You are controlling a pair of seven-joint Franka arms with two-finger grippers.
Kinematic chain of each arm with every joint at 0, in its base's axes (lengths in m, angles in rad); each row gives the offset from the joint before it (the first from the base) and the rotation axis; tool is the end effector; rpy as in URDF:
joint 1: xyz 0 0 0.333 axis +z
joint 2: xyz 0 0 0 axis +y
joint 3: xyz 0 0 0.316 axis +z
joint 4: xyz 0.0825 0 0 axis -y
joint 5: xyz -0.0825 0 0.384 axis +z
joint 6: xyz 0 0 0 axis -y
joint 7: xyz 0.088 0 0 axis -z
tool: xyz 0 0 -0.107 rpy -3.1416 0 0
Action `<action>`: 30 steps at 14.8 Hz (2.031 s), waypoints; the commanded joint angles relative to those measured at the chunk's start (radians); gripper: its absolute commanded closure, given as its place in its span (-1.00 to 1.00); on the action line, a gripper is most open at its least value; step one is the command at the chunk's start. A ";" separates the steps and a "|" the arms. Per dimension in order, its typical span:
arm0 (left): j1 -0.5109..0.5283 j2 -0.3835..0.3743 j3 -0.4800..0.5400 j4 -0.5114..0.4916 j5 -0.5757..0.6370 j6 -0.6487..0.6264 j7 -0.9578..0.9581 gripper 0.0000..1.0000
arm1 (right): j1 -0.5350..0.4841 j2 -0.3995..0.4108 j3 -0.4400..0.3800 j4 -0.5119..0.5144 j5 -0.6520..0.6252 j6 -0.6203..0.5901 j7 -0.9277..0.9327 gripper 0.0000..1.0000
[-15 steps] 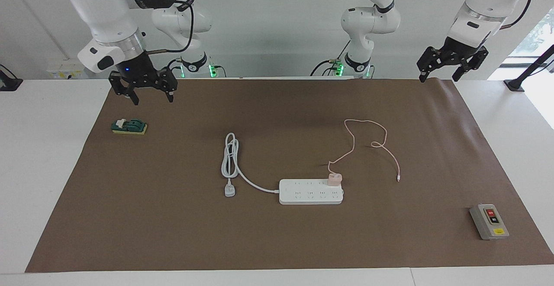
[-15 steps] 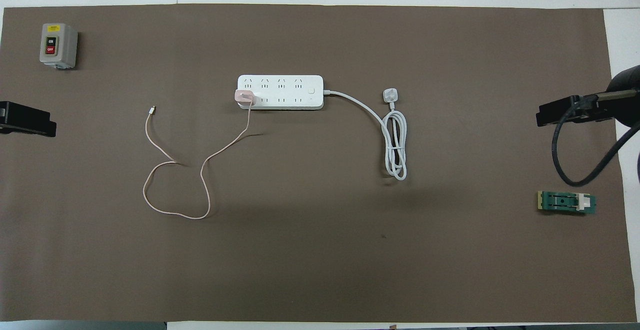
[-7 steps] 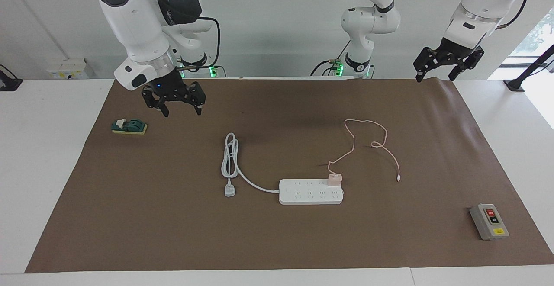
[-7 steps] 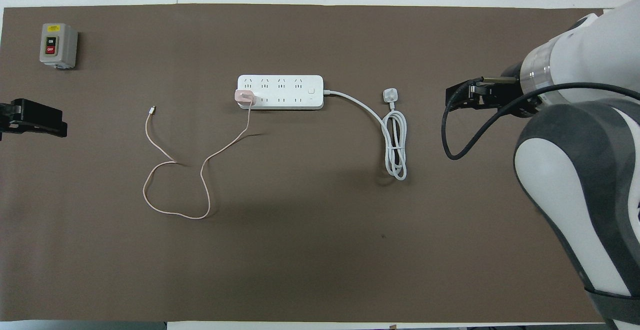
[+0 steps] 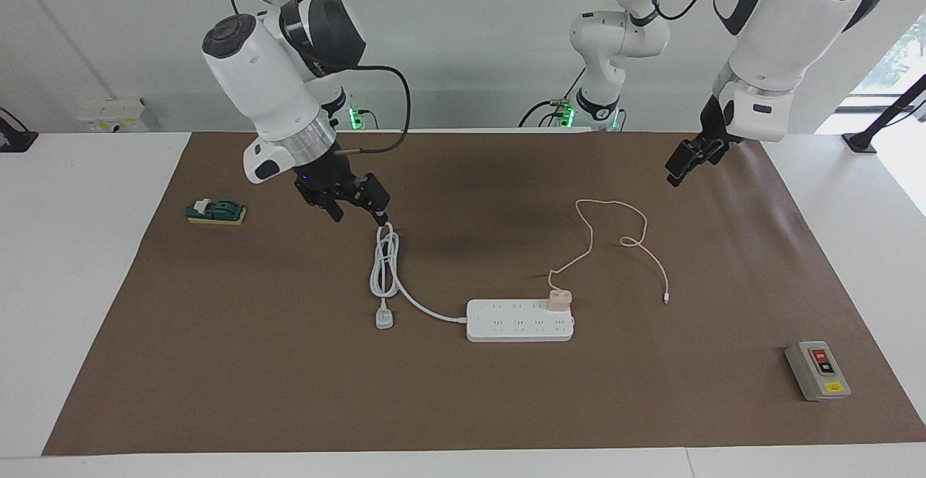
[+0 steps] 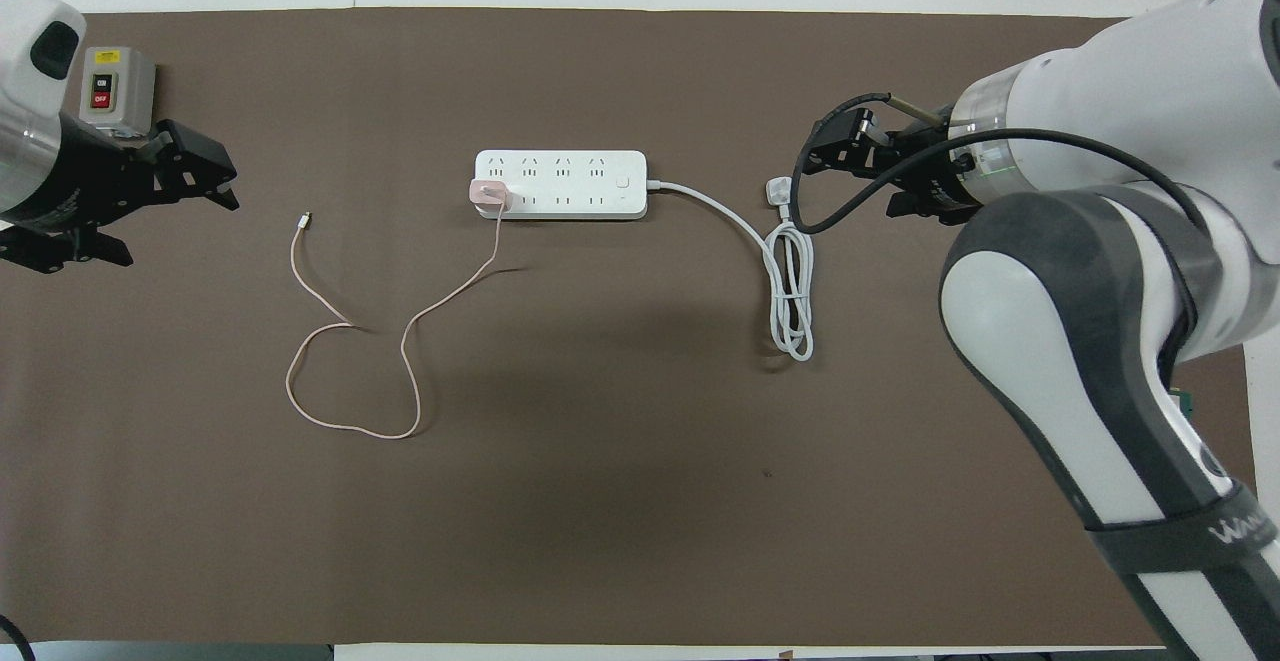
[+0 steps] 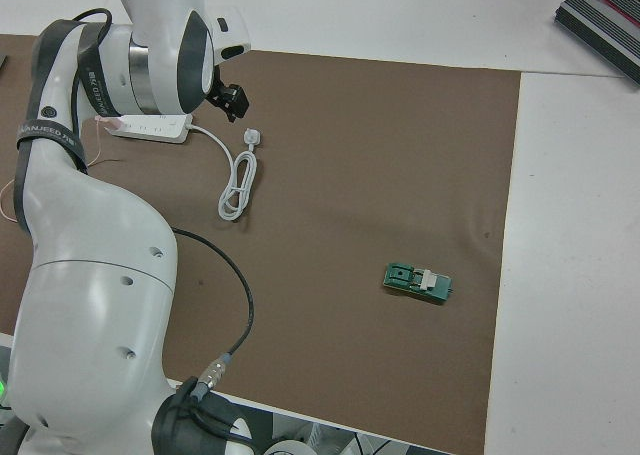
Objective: Unplug charger and place it aside
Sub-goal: 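Move the left gripper to the pink charger while the right gripper reaches the strip, then grasp the pink charger with the left gripper while the right gripper holds the strip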
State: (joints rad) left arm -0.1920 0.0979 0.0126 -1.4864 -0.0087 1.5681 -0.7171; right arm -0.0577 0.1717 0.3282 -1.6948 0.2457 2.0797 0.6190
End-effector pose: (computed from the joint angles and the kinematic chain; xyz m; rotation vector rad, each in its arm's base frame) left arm 0.5747 -0.1056 0.6083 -3.0283 -0.8344 0.0280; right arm 0.6113 0.1687 0.5189 -2.7193 0.6305 -0.1084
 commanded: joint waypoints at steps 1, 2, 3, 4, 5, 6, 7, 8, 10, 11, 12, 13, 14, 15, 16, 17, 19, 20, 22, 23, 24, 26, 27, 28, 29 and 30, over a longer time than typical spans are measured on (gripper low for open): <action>-0.018 0.037 0.010 0.021 -0.040 0.061 -0.285 -1.00 | -0.011 0.052 0.052 -0.036 0.044 0.146 0.173 -1.00; -0.039 0.064 0.010 0.023 -0.040 0.099 -0.408 -1.00 | -0.010 0.078 0.058 -0.036 0.066 0.192 0.242 -1.00; -0.076 0.098 0.013 0.023 -0.033 0.145 -0.532 -1.00 | -0.008 0.095 0.070 -0.039 0.075 0.236 0.311 -1.00; -0.095 0.127 0.015 0.023 -0.028 0.180 -0.636 -1.00 | -0.007 0.107 0.084 -0.046 0.084 0.273 0.399 -1.00; -0.096 0.161 0.015 0.024 -0.027 0.208 -0.742 -1.00 | -0.007 0.112 0.095 -0.049 0.099 0.299 0.495 -1.00; -0.099 0.181 0.014 0.029 -0.025 0.219 -0.825 -1.00 | -0.002 0.118 0.107 -0.049 0.101 0.315 0.564 -1.00; -0.109 0.207 0.015 0.029 -0.025 0.219 -0.903 -1.00 | 0.013 0.123 0.118 -0.049 0.103 0.325 0.640 -1.00; -0.118 0.230 0.015 0.034 -0.022 0.224 -0.965 -1.00 | 0.025 0.146 0.123 -0.043 0.109 0.333 0.734 -1.00; -0.139 0.305 0.015 0.043 0.013 0.239 -1.066 -1.00 | 0.065 0.277 0.188 -0.016 0.152 0.493 1.039 -1.00; -0.139 0.316 0.015 0.041 0.012 0.250 -1.073 -1.00 | 0.102 0.320 0.186 -0.010 0.136 0.535 1.065 -1.00; -0.136 0.324 0.015 0.041 0.007 0.250 -1.073 -1.00 | 0.119 0.357 0.184 -0.005 0.132 0.569 1.074 -1.00; -0.136 0.336 0.015 0.043 0.007 0.253 -1.076 -1.00 | 0.121 0.391 0.186 -0.002 0.139 0.604 1.102 -1.00; -0.135 0.342 0.015 0.043 0.006 0.260 -1.076 -1.00 | 0.124 0.420 0.187 0.007 0.133 0.662 1.142 -1.00; -0.138 0.353 0.015 0.043 0.004 0.271 -1.076 -1.00 | 0.122 0.451 0.187 0.033 0.133 0.704 1.174 -1.00; -0.138 0.362 0.015 0.043 0.003 0.285 -1.078 -1.00 | 0.111 0.465 0.187 0.037 0.126 0.694 1.171 -1.00; -0.139 0.371 0.014 0.043 0.003 0.308 -1.079 -1.00 | 0.108 0.466 0.187 0.031 0.127 0.674 1.153 -1.00; -0.141 0.396 0.015 0.043 0.001 0.374 -1.136 -1.00 | 0.073 0.483 0.187 0.038 0.141 0.654 1.122 -1.00; -0.147 0.408 0.015 0.044 0.001 0.403 -1.165 -1.00 | 0.059 0.508 0.190 0.044 0.159 0.646 1.122 -1.00; -0.161 0.442 0.017 0.072 0.003 0.409 -1.194 -1.00 | 0.074 0.506 0.198 0.043 0.195 0.556 1.119 -1.00; -0.162 0.451 0.017 0.080 0.001 0.409 -1.205 -1.00 | 0.079 0.503 0.198 0.043 0.193 0.489 1.096 -1.00; -0.173 0.463 0.017 0.083 0.003 0.409 -1.222 -1.00 | 0.061 0.505 0.204 0.052 0.199 0.376 1.031 -1.00; -0.193 0.489 0.018 0.107 0.003 0.412 -1.248 -1.00 | 0.035 0.515 0.206 0.124 0.204 0.230 1.004 -1.00; -0.205 0.500 0.017 0.121 0.003 0.412 -1.252 -1.00 | 0.033 0.514 0.206 0.142 0.192 0.203 1.007 -1.00; -0.222 0.503 0.018 0.126 0.003 0.414 -1.260 -1.00 | 0.024 0.508 0.206 0.147 0.167 0.151 0.998 -1.00; -0.231 0.509 0.017 0.135 0.003 0.423 -1.283 -1.00 | 0.022 0.509 0.204 0.176 0.143 0.122 0.993 -1.00; -0.248 0.525 0.018 0.140 0.003 0.434 -1.300 -1.00 | 0.027 0.515 0.200 0.197 0.130 0.123 0.978 -1.00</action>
State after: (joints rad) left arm -0.4022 0.5822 0.0143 -1.3922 -0.0166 1.9868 -1.9716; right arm -0.0182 0.6625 0.5125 -1.5550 0.4073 2.2372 1.6323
